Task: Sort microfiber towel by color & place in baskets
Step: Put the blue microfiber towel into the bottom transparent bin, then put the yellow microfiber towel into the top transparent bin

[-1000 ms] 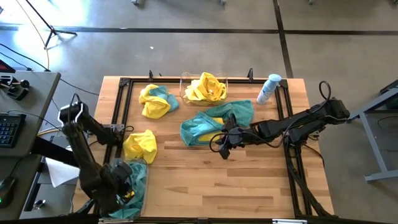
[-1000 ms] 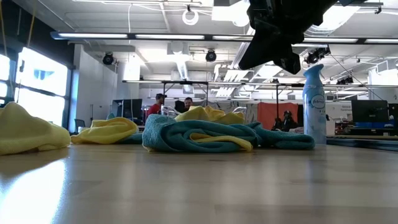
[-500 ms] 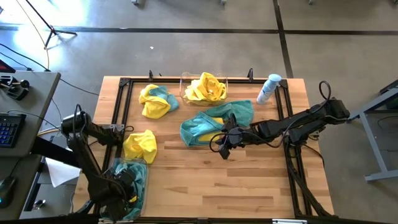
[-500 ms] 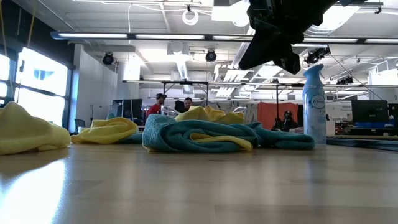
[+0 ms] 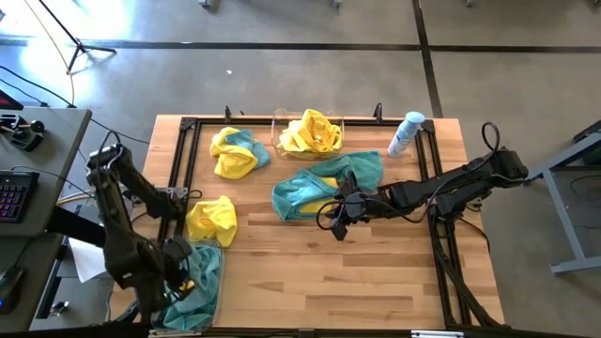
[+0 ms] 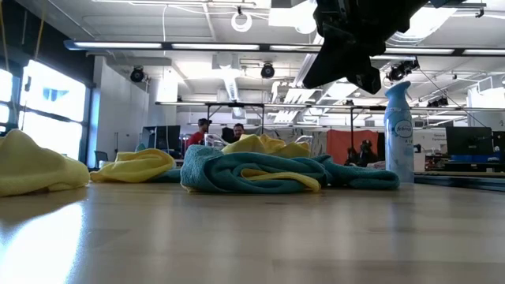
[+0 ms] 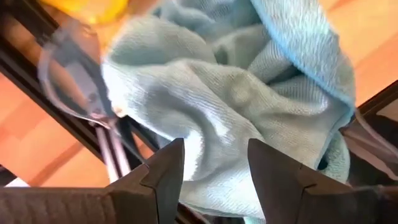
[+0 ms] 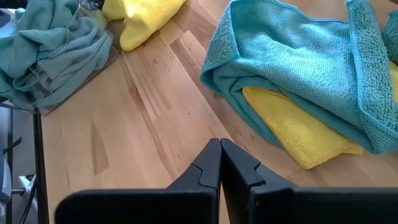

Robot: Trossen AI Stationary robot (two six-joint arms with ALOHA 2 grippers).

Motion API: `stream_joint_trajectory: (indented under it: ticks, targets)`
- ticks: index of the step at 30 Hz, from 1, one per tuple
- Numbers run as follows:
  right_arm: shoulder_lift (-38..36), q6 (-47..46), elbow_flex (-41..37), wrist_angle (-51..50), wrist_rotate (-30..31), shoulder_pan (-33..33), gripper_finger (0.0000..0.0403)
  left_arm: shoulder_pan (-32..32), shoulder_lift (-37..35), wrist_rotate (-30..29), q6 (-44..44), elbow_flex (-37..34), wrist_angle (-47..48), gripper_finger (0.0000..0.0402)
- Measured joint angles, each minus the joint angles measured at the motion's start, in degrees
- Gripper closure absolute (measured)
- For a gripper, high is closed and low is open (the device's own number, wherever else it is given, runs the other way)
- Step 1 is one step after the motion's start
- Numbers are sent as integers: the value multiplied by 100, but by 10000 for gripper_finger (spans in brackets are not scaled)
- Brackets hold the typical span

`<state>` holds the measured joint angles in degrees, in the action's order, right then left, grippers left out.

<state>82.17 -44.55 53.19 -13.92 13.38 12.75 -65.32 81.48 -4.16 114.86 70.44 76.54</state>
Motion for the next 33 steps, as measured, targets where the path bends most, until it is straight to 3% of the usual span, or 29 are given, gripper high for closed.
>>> stream_joint_trajectory:
  ticks: [8, 15, 17, 24, 33]
  targets:
    - [2, 2, 0, -39, -2, 0, 403, 0, -459, -477, -17, 17, 348, 238]
    - [2, 70, 0, -41, -1, 0, 403, 101, -502, -1834, -751, -12, 354, 238]
    - [0, 148, 0, -42, -2, 0, 403, 263, -499, -1981, -968, -70, 373, 238]
    - [2, 20, 0, -354, -159, 109, 403, 1097, -499, -1897, -2220, -221, 220, 238]
    - [2, -831, -300, -1130, -393, 721, 403, 2384, -499, -1487, -4198, -221, 207, 238]
